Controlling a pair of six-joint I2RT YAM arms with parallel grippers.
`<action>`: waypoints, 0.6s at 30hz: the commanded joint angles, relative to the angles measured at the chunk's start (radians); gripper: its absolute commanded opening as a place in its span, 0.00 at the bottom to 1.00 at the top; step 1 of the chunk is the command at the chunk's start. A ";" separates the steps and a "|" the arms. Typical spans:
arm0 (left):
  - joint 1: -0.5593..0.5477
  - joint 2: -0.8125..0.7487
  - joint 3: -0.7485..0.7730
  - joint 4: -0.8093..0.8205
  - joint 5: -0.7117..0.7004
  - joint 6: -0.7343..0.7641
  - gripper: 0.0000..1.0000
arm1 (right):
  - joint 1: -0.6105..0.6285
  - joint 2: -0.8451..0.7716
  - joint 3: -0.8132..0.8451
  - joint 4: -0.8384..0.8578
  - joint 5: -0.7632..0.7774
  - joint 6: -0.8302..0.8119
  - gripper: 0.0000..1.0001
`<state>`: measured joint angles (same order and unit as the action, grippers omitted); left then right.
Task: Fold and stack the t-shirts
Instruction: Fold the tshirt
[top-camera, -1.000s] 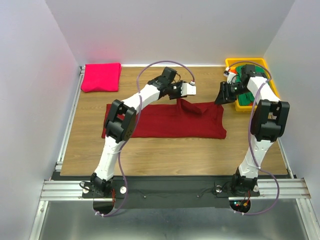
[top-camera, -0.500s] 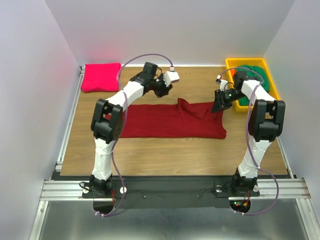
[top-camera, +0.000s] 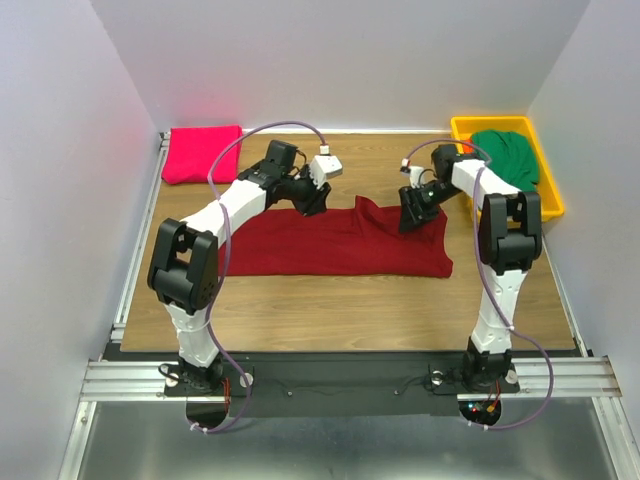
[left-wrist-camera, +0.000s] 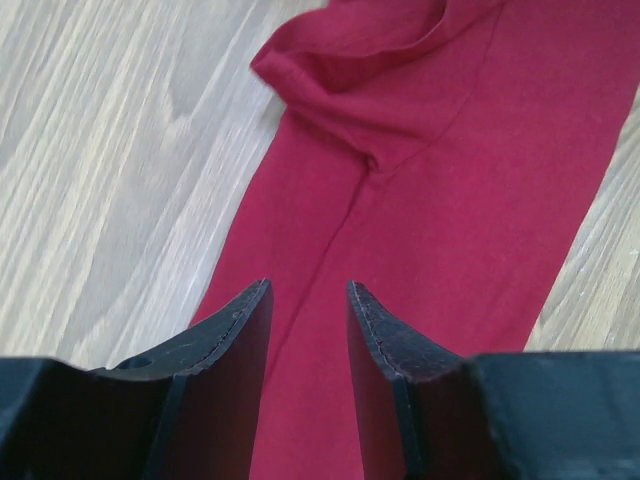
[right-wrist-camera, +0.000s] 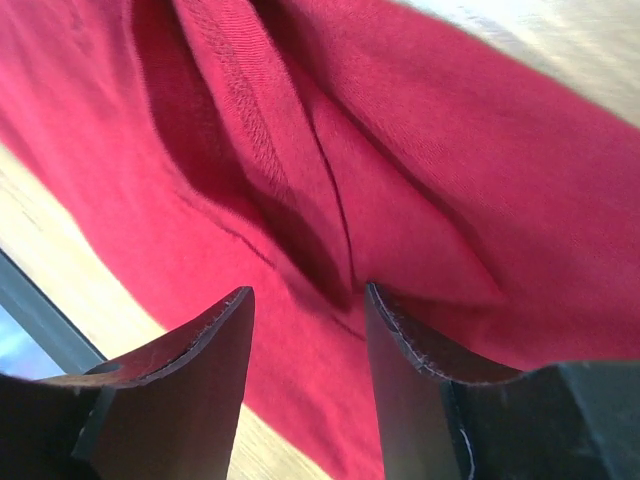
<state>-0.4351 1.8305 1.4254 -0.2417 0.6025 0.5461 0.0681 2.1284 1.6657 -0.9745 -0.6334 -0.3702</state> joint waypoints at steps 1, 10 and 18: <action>0.028 -0.099 -0.016 -0.005 0.020 -0.021 0.47 | 0.025 0.013 0.039 0.010 0.029 -0.007 0.54; 0.058 -0.120 -0.036 -0.007 0.026 -0.015 0.47 | 0.038 -0.007 0.074 -0.019 0.032 -0.038 0.23; 0.064 -0.090 -0.005 0.004 0.055 -0.029 0.45 | 0.038 -0.091 0.109 -0.056 0.057 -0.148 0.03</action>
<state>-0.3763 1.7634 1.4002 -0.2523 0.6167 0.5331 0.0994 2.1292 1.7348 -0.9970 -0.5869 -0.4351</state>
